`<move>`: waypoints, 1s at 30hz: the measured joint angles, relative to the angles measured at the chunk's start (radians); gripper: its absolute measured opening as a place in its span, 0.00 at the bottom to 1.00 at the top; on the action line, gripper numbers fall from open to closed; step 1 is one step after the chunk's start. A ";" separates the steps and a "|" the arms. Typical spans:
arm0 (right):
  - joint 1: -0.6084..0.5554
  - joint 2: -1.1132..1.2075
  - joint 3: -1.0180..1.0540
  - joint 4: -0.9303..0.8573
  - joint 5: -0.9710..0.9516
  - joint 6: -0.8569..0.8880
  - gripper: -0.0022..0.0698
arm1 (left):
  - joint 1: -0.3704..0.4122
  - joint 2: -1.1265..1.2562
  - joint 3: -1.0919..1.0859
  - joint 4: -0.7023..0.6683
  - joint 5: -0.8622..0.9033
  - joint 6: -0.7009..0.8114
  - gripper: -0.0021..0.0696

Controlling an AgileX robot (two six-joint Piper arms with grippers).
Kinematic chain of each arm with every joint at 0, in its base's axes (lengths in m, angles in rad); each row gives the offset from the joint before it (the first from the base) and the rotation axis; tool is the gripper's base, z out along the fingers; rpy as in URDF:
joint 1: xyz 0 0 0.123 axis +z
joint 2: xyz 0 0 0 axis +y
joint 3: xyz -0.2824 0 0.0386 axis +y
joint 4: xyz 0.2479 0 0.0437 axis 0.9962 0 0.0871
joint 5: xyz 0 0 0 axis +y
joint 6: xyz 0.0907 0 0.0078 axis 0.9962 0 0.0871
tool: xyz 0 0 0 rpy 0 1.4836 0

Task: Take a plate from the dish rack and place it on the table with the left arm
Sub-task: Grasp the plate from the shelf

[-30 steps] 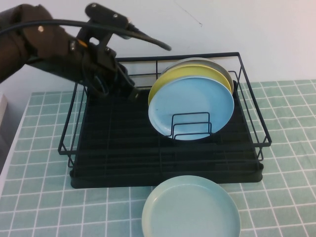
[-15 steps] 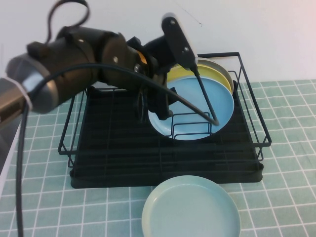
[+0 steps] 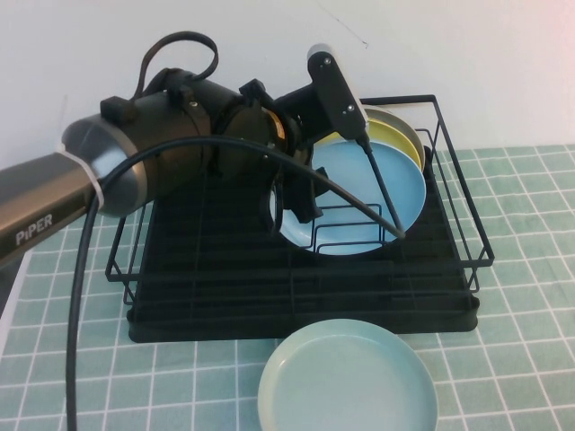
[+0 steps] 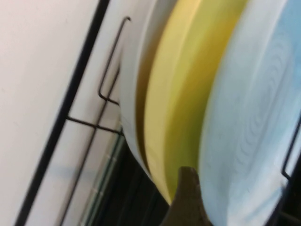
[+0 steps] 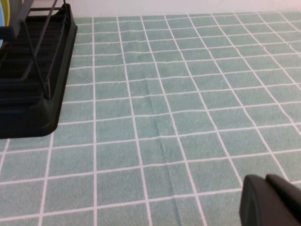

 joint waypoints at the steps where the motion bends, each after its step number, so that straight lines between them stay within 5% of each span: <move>1: 0.000 0.000 0.000 0.000 0.000 0.000 0.03 | 0.000 0.002 0.000 0.001 -0.016 0.000 0.72; 26: 0.000 0.000 0.000 0.000 0.000 0.000 0.03 | -0.002 0.095 0.000 -0.006 -0.176 -0.074 0.72; 30: 0.000 0.000 0.000 0.000 0.000 0.000 0.03 | -0.002 0.106 0.000 -0.006 -0.177 -0.074 0.50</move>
